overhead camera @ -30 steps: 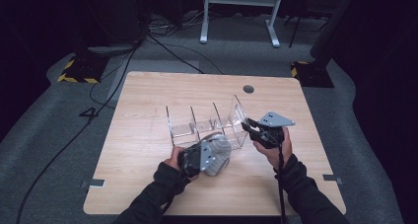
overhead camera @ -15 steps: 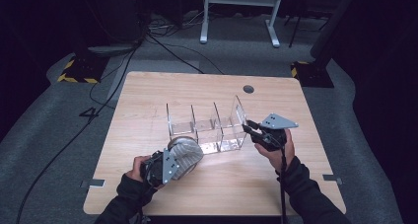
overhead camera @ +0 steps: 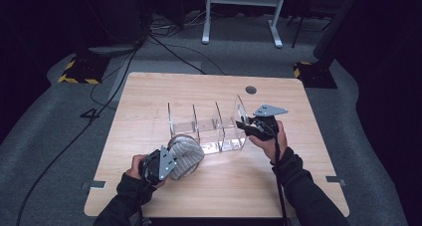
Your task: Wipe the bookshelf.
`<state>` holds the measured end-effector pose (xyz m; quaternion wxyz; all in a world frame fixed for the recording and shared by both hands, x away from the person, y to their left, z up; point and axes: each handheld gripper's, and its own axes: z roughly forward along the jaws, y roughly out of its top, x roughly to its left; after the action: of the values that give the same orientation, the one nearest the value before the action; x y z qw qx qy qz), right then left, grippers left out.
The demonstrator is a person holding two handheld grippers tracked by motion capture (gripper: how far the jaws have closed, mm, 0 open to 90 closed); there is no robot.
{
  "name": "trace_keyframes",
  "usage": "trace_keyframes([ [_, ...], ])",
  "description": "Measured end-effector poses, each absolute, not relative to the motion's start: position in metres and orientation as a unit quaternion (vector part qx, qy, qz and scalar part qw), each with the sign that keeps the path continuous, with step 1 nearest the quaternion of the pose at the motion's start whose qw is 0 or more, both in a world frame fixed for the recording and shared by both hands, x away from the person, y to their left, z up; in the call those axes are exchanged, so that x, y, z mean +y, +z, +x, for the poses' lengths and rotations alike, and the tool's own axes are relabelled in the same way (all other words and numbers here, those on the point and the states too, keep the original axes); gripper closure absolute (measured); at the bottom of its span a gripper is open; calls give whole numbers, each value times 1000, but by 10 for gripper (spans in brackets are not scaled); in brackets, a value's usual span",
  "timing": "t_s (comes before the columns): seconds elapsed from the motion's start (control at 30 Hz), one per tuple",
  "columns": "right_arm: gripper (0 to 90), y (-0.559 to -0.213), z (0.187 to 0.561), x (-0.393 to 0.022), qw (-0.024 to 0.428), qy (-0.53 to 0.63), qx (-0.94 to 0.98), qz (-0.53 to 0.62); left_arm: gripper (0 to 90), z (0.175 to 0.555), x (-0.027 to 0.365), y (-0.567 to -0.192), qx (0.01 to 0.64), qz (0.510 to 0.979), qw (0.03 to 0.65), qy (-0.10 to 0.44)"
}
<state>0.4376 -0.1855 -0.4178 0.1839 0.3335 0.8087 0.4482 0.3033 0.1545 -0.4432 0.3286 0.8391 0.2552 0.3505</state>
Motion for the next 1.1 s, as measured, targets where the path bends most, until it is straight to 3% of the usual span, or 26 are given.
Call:
trace_keyframes([
  [0.2, 687, -418, 433, -195, 181, 456, 801, 341, 745, 310, 152, -444, 258, 838, 338, 343],
  [0.47, 637, -418, 408, -208, 180, 452, 798, 355, 747, 319, 133, -443, 247, 840, 347, 337],
  [0.97, 616, -419, 384, -216, 177, 454, 788, 376, 744, 322, -9, -445, 118, 862, 390, 302],
  [1.1, 609, -419, 383, -217, 184, 452, 791, 370, 744, 328, -24, -444, 107, 865, 395, 292],
])
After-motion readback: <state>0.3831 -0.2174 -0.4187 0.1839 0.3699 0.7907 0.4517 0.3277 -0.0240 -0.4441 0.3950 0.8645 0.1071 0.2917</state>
